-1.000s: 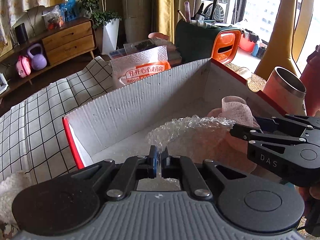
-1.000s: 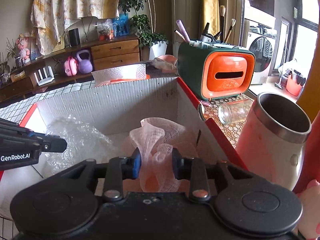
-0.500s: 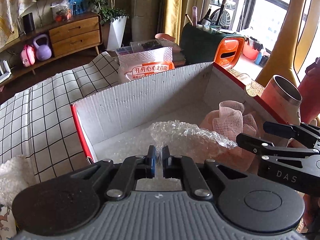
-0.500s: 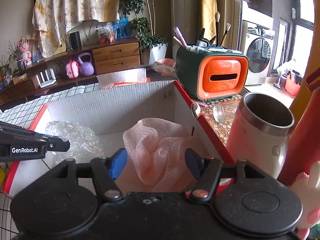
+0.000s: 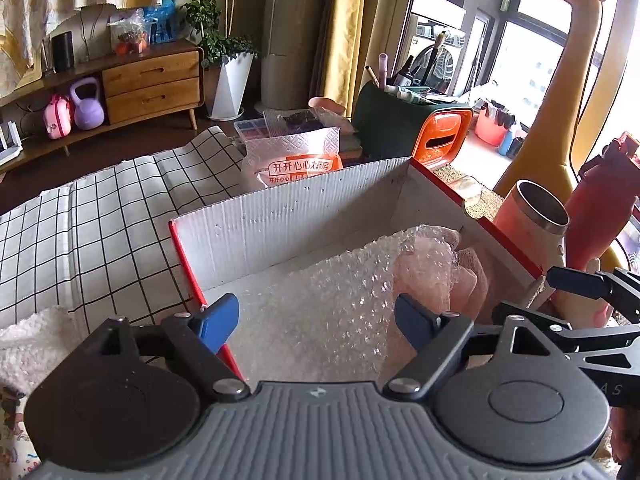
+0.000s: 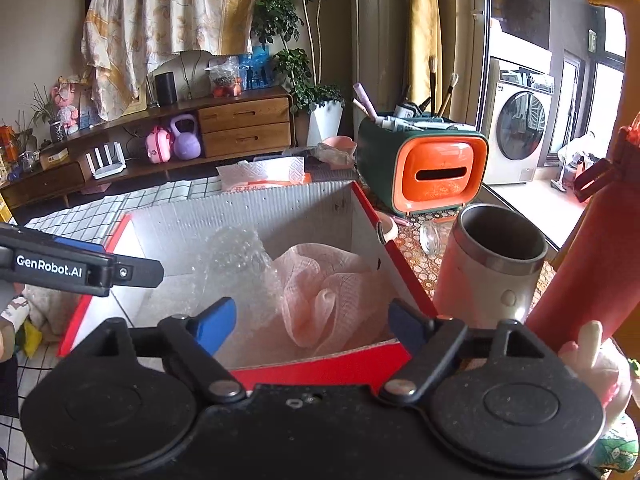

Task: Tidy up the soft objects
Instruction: 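Open the right gripper to drop the pink puff while the left gripper releases the bubble wrap into the box, then withdraw both grippers from the red box back over the table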

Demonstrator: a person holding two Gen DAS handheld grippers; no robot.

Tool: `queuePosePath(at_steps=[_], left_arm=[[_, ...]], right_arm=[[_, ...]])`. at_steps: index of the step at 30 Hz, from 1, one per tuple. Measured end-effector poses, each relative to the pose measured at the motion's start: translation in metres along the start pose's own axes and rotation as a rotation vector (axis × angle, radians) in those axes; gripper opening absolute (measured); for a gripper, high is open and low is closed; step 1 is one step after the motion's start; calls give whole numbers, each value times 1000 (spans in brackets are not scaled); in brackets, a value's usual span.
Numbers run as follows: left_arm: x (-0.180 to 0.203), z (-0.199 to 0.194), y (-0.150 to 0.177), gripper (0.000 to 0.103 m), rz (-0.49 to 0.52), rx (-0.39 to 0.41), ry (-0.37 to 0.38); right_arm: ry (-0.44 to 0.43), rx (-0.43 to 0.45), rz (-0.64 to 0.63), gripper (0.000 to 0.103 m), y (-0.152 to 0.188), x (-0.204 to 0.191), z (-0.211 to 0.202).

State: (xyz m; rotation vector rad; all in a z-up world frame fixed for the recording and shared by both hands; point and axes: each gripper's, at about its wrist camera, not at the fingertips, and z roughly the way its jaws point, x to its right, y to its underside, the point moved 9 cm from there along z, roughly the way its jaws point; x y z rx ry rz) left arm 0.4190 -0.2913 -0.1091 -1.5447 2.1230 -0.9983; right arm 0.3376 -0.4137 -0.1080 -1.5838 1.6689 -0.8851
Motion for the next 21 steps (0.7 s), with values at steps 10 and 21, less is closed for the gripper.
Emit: queuePosePath(at_steps=[10,21], left_arm=[[-9,-69,7,86,-6,55,10],[-31,-147,30,90,0,130,14]], right_arm=[[-38,64,1,98,-9,-21,-52],[-101,100,-44,101,-9,-70,-101]])
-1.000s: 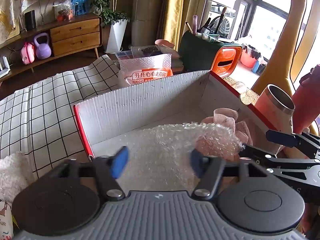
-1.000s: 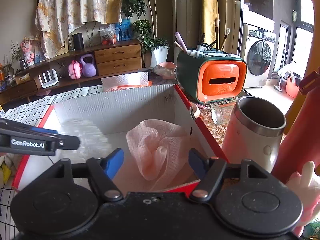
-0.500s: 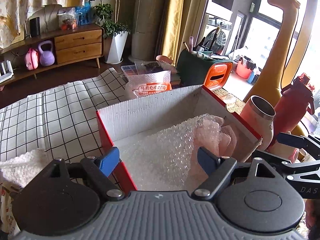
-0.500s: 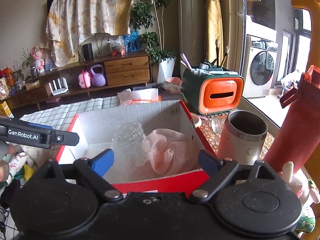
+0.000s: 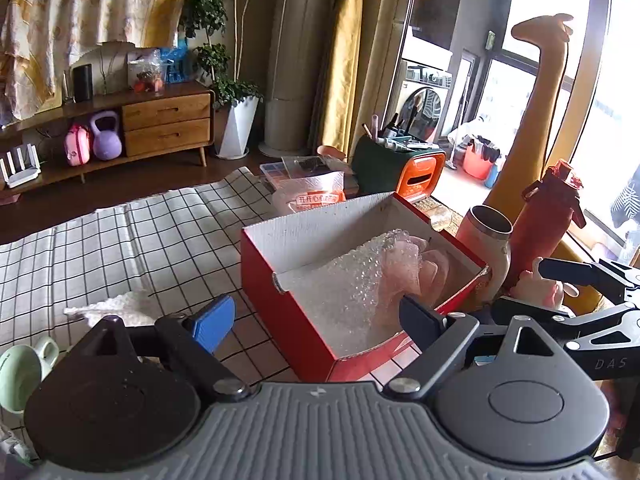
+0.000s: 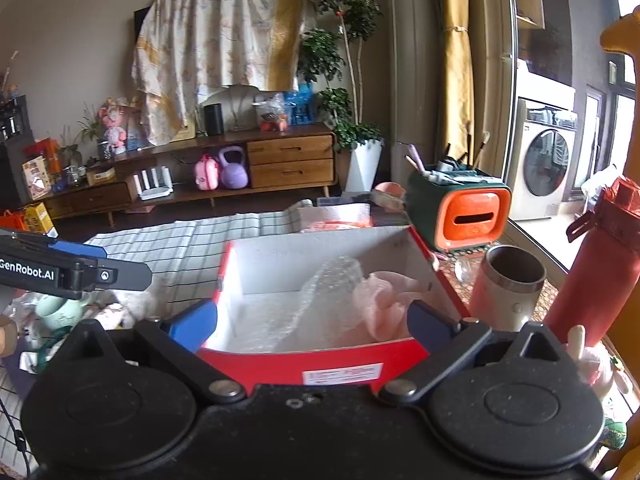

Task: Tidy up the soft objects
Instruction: 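Withdraw both grippers from the red box back over the table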

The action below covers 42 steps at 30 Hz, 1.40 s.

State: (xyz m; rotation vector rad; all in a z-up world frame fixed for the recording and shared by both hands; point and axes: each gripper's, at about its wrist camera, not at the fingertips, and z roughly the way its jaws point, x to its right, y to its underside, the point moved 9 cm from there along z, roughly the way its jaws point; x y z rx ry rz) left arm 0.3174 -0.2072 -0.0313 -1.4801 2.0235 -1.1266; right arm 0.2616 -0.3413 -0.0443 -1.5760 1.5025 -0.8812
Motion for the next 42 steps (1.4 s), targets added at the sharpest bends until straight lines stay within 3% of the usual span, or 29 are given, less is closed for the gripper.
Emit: queuePosePath(at_steps=[4,7,12,25,37,42], left_arm=[[-17,-29,9,92,-16,31,-10],[-32,-53,17,102,-36,61,-29],[-62,-91,27,103,-53,134,-74],[-175,-159,73,103,-187,190,-249],[-272,-183,120,103,-321,178,-361],[-315,-181,134,103,-399,177,-388]], right_arm=[[-39,11,-2,101,-2,-24,-13],[-72,16,-7,101,-2,-44,-20],[-129,8,-23,102,3,-75,-24],[-253,-21,-69,100,31,-159,-17],[-294,-68,-107,99,54,-213,0],[-301,-107,-111,91,61,-228,20]])
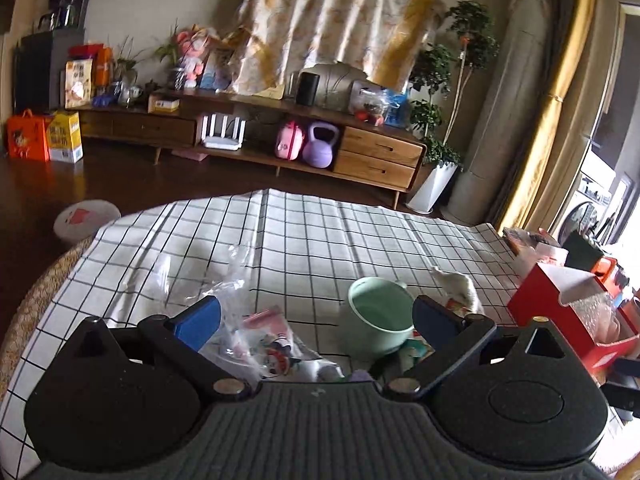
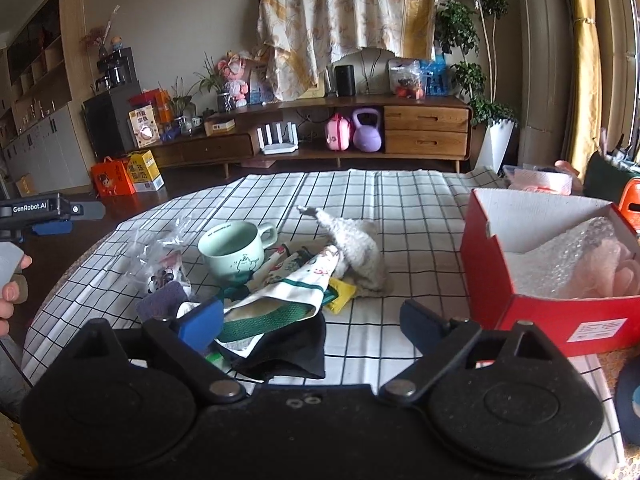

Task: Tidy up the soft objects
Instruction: 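Withdraw both grippers from the red box back over the table, then grasp the clear plastic bag with the left gripper while the right gripper grasps the Christmas-print towel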

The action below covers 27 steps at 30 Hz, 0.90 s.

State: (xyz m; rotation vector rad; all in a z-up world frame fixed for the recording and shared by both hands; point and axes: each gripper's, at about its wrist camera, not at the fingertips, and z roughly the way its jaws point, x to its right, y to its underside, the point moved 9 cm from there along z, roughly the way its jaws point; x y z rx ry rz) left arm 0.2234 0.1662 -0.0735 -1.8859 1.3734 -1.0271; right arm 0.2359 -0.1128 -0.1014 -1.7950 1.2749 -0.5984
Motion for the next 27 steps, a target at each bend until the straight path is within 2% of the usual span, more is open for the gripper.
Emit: queuePosePath(at_steps=[5,9,11,16,23,27], left_arm=[[-43,35,4,103,-103,-60,-50],[-70,64,4,103,-155,-110,-125],[-78,75,-1,103,-162,-109,-142],[-83,105,-13,103,-126,-119,-160],[-64,150,-16,103,77,-151,-132],[-69,172,-11,102,131,-189,-159]], right_arm=[[25,-38,-25,89,3,-5,27],[27,-70,-27,85,2,-6,49],[36,-83,-22,84,2,-5,60],[28,-116,0,79,1,-5,85],[-9,-151,-6,76,3,-8,105],[-17,-172,1,75,5,-5,115]])
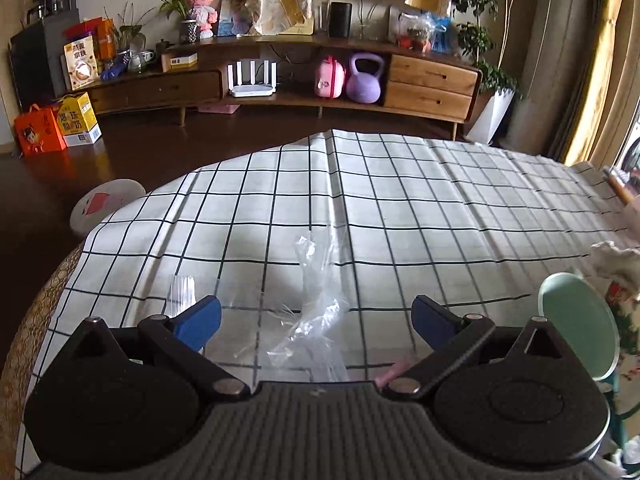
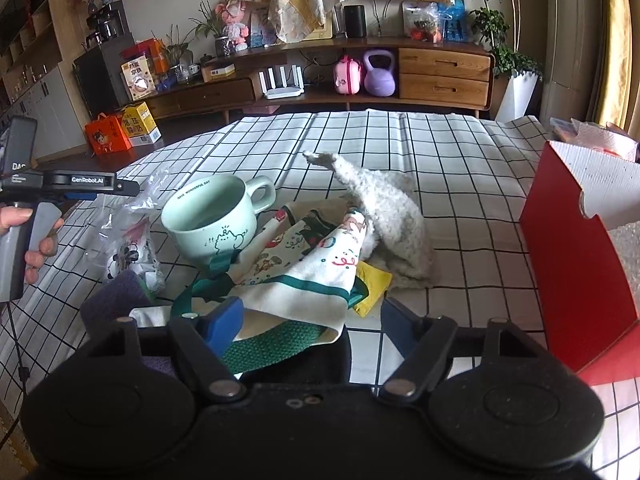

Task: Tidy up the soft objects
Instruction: 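Grasp the clear plastic bag with the left gripper while the right gripper grasps the Christmas-print towel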

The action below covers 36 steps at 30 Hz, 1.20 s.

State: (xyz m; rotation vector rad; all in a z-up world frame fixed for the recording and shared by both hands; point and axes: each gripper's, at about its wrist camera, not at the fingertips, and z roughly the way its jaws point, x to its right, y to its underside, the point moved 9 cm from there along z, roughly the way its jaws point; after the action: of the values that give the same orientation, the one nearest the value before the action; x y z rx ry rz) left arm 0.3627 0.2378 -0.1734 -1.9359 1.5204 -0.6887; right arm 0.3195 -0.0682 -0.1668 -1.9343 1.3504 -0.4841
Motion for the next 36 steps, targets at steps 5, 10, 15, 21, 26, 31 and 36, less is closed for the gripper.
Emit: queuePosePath(at_steps=[5,10,15,21,26,31,36], left_arm=[[1,16,0,101,28,-9,-3],[1,31,10,88,29,-43,-8],[2,37,16,74,49,-55,-21],[-3,37,16,57,50,-46,-45],[-6,35,15,38,44,-39,-73],[-7,25,11,36,27,-14,-71],[-7,14,5,35,6,-10,-71]], right_arm=[[-4,1,6,75,-8,3,9],[-11,-5,31,75,-11,5,20],[-16,-13,35,69,-10,-1,29],[26,-8,7,54,-7,-2,32],[64,13,-49,34,-6,-4,27],[67,38,-47,20,-9,-1,20],[43,69,-22,9,-13,1,7]])
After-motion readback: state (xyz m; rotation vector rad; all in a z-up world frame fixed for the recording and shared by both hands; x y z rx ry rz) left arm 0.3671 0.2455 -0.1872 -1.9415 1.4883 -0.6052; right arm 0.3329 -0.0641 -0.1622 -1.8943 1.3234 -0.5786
